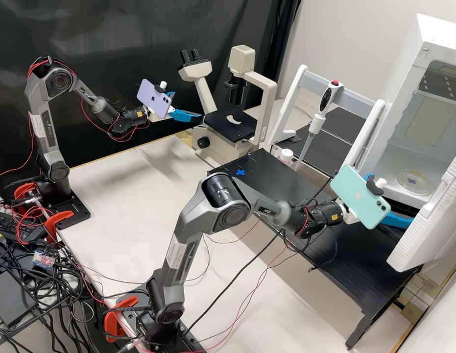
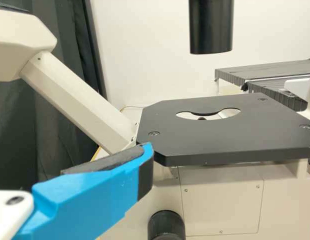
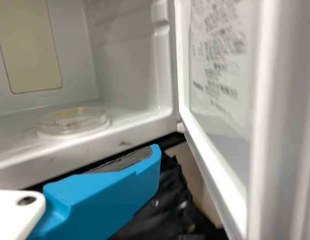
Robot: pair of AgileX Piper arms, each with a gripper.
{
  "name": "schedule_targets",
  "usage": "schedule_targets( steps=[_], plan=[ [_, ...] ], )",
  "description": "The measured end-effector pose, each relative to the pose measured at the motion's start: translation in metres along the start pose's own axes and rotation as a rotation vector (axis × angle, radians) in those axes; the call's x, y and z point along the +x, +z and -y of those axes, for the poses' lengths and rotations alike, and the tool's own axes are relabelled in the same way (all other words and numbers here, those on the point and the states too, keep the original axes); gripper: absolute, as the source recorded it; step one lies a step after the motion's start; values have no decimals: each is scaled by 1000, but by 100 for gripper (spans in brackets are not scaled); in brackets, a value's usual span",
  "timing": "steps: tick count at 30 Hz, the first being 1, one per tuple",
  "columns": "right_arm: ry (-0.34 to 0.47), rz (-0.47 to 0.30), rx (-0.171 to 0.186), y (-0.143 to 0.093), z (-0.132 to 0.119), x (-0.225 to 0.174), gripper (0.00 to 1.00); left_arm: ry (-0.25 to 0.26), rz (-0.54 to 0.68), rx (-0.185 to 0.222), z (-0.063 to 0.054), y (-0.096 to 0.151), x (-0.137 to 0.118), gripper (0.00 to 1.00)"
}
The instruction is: Move the petri dish to the microscope
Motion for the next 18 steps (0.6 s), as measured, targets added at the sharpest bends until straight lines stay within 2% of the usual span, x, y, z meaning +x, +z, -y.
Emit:
schedule_targets(
  steps=[6,12,15,18],
  plan=[
    [-3,-8,3,-9,-3,33,100,0,0,0,0,0,0,100],
    [-50,-5,5,-17,10,66,100,0,0,0,0,0,0,100],
    [-75,3,-20,-18,19,78,100,0,0,0,0,0,0,100],
    [-105,23,-64,-16,27,89,100,0,0,0,0,0,0,100]
  ],
)
